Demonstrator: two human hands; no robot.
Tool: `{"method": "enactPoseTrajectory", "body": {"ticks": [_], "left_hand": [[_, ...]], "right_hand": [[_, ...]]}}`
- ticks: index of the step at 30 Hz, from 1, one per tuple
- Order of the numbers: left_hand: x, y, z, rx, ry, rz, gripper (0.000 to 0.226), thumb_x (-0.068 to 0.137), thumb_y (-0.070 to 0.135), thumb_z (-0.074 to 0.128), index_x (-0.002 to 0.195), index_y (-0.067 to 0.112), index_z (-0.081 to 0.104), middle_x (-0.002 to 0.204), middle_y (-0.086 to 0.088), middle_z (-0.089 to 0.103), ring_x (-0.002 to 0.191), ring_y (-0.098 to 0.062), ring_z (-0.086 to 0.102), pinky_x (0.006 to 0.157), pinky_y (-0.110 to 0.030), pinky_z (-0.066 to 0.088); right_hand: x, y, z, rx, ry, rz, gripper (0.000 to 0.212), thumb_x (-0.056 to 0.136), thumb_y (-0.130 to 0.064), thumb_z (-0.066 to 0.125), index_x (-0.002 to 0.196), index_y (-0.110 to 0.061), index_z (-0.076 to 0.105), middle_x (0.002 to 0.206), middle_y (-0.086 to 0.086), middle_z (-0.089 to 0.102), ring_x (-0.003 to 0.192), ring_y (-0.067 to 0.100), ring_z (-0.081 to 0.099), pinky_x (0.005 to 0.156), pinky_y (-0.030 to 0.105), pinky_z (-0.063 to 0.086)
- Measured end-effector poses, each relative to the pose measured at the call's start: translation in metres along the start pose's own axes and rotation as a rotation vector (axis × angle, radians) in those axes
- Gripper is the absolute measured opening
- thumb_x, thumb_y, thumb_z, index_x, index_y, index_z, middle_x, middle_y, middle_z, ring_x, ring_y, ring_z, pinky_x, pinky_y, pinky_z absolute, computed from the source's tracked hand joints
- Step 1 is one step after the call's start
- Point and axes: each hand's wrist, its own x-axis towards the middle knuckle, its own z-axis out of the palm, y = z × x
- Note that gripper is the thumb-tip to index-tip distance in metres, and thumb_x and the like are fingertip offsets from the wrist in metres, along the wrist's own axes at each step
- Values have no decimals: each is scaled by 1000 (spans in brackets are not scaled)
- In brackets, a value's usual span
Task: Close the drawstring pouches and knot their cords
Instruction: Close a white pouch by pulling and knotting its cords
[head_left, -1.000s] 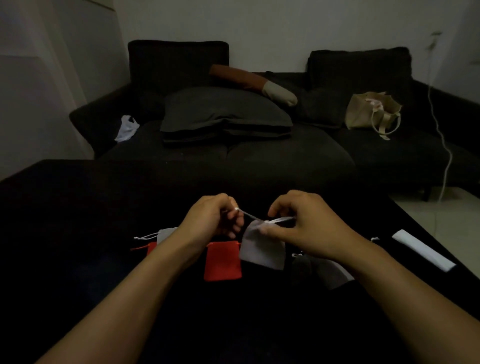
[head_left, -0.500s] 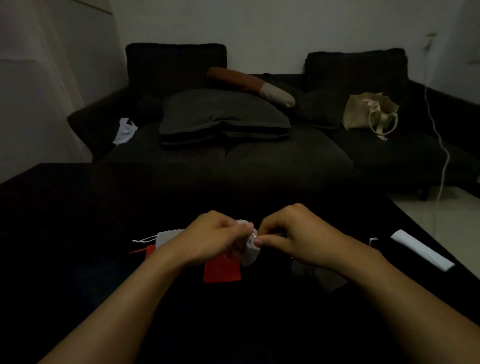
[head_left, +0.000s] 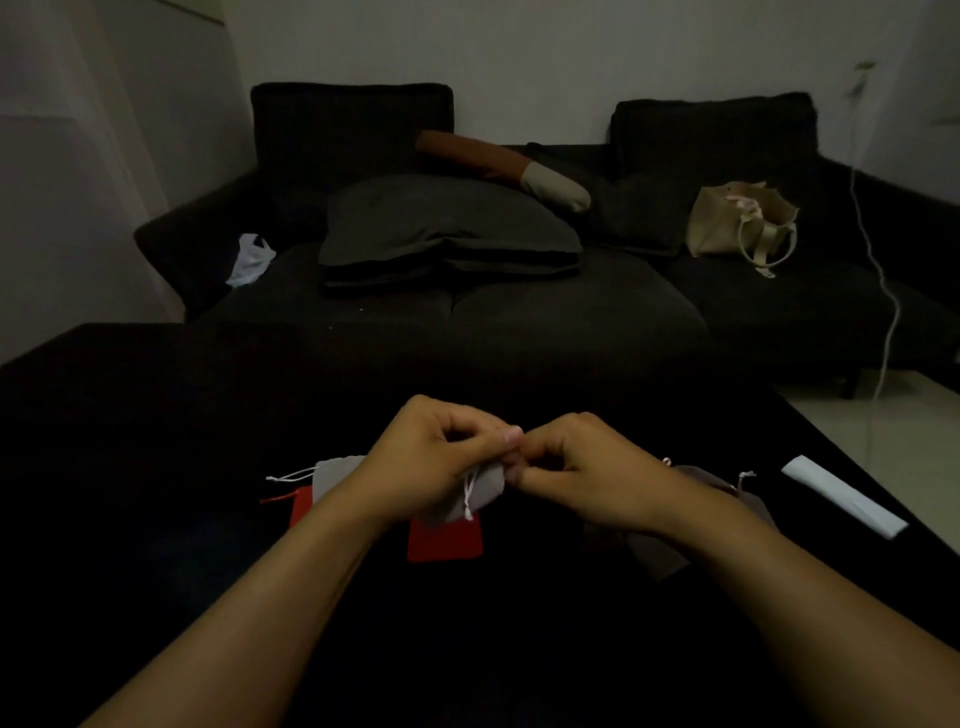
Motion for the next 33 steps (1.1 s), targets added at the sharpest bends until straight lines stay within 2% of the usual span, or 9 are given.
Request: {"method": "enactPoseTrajectory", "body": {"ticks": [3,6,7,11,15,21,23,28,33], "left_hand": [[1,-2,0,-64,22,-66,21,93,21,62,86,8,78,90,-12,76,87,-19,71,86,-31,56],[1,3,0,-28,57,-35,22,94,20,60,85,9,77,84,-9,76,80,-13,70,75,-23,55],[0,4,-2,-21,64,-21,21,93,20,62,85,10,78,83,-8,76,79,-11,69,73,-20,54],[-4,9,-2,-55,65,2,21,76,28,70,82,10,78,78,-6,76,74,-9,70,67,-17,52],[-5,11,3,-82,75,-39,28,71,29,71,79,3,77,74,-11,75,67,-11,69,62,-18,53],[-6,8,0,14,4,-65,16,88,18,67,90,6,78,84,-9,77,79,-12,70,71,-21,52],[-7,10,-4,18,-41,-79,17,93,14,62,97,8,77,87,-6,76,80,-9,69,70,-20,50],[-10,17,-12,-38,-132,-185,19,94,17,60,98,11,77,84,-2,76,75,-4,67,70,-20,49],[-9,21,-7,-339,-15,-267,17,87,17,61,84,9,75,69,-1,72,58,-4,65,52,-16,49]], "right_hand": [[-1,-1,-2,75,80,24,27,89,-25,69,65,-14,70,56,-1,59,51,0,50,52,23,42],[-2,-3,-3,183,167,45,11,85,-22,73,77,-15,74,64,0,68,59,5,60,59,28,49],[-1,-4,-3,269,218,32,3,84,-17,74,82,-14,74,63,2,67,59,9,60,59,31,48],[-4,-12,-9,505,256,-65,20,87,-5,71,106,-10,71,78,17,73,78,37,70,73,43,56],[-10,-15,-13,585,168,-101,18,85,-3,71,102,2,73,88,16,76,84,24,74,75,26,58],[-7,-13,-12,97,264,-97,8,84,-15,74,89,-20,77,79,-8,72,73,2,67,62,15,50],[-5,-12,-10,71,286,-93,6,85,-15,74,87,-21,73,73,-13,66,63,-1,59,57,13,43],[-6,-13,-12,224,122,-8,5,93,-13,64,88,-15,64,76,-5,63,59,-2,50,55,14,39],[-5,-19,-9,724,65,182,12,101,-15,48,93,-11,56,61,2,39,48,8,31,43,20,22]]}}
